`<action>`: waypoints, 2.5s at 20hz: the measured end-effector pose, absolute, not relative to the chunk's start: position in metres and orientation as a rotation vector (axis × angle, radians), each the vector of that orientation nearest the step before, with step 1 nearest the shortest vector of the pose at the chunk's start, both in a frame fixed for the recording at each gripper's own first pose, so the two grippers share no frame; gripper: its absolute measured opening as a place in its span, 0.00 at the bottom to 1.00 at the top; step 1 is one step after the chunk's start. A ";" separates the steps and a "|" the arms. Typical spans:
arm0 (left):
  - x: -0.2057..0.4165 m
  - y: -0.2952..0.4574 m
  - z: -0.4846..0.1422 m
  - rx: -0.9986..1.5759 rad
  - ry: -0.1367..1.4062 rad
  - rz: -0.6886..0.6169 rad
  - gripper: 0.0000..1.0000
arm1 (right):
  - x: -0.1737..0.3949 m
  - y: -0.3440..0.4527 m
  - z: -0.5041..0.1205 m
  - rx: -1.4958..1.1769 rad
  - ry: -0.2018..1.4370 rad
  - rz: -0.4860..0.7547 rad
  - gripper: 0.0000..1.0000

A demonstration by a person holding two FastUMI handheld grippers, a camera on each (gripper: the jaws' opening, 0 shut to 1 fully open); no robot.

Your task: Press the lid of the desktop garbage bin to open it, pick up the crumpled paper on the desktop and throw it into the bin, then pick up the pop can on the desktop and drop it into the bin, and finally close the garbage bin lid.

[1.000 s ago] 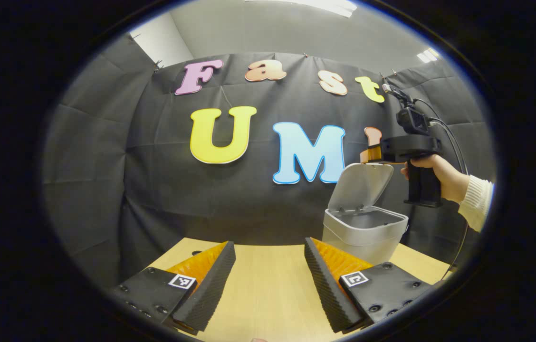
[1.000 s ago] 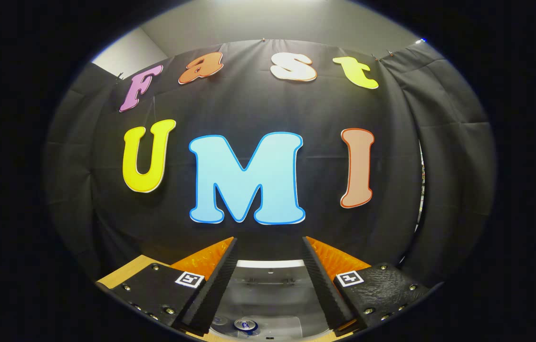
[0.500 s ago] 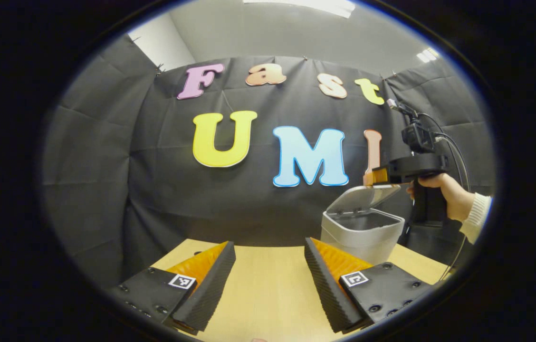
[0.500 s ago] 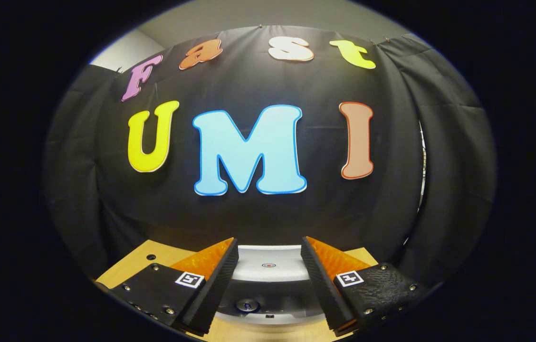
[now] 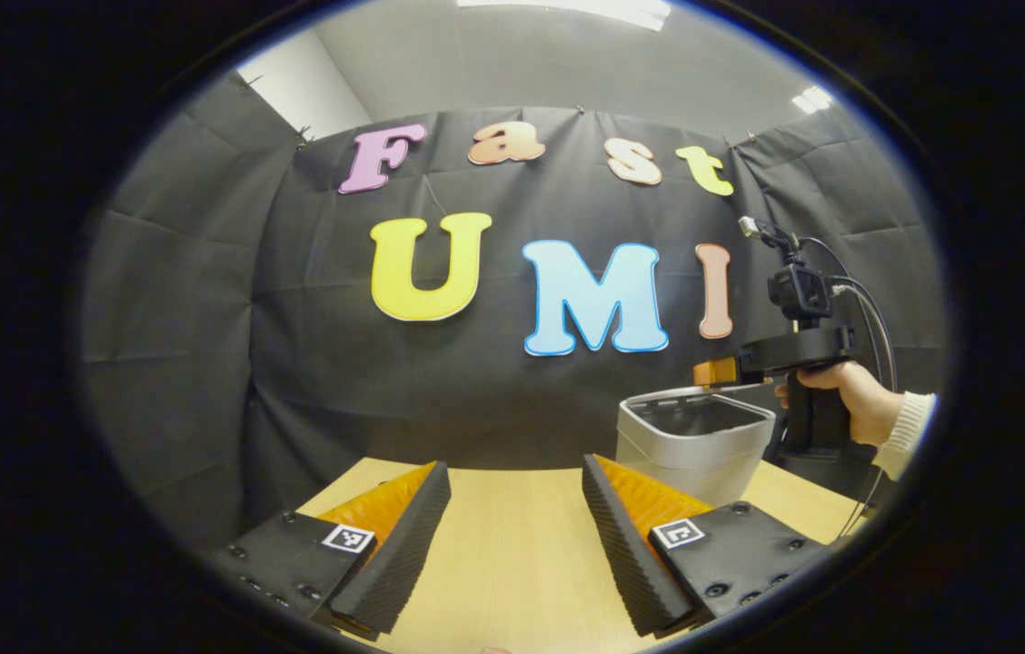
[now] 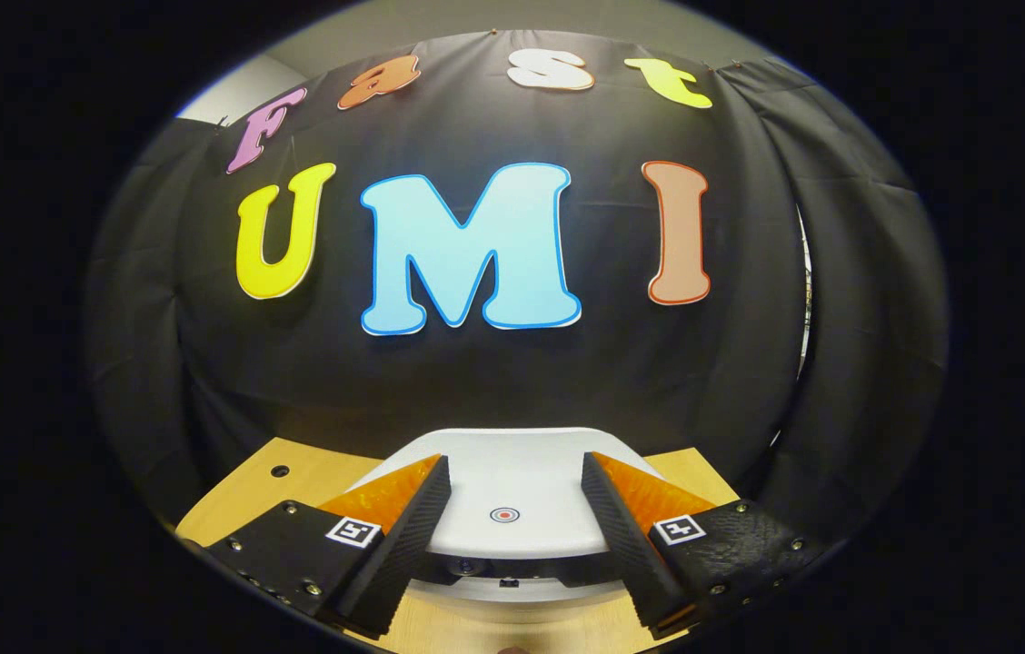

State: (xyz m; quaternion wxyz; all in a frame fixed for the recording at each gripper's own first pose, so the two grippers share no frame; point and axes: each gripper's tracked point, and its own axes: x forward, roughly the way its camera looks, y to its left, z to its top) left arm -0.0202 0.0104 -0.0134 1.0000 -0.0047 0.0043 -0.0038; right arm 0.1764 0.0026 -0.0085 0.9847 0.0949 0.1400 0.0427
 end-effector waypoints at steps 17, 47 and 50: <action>-0.017 0.024 -0.017 -0.016 0.016 0.008 0.96 | 0.167 0.009 -0.041 0.155 0.240 0.064 0.94; -0.030 0.017 -0.024 -0.044 0.034 0.141 0.95 | 0.156 0.009 -0.047 0.163 0.249 0.064 0.95; -0.043 0.018 -0.017 -0.021 0.014 0.193 0.96 | 0.137 0.007 -0.042 0.132 0.287 0.104 0.94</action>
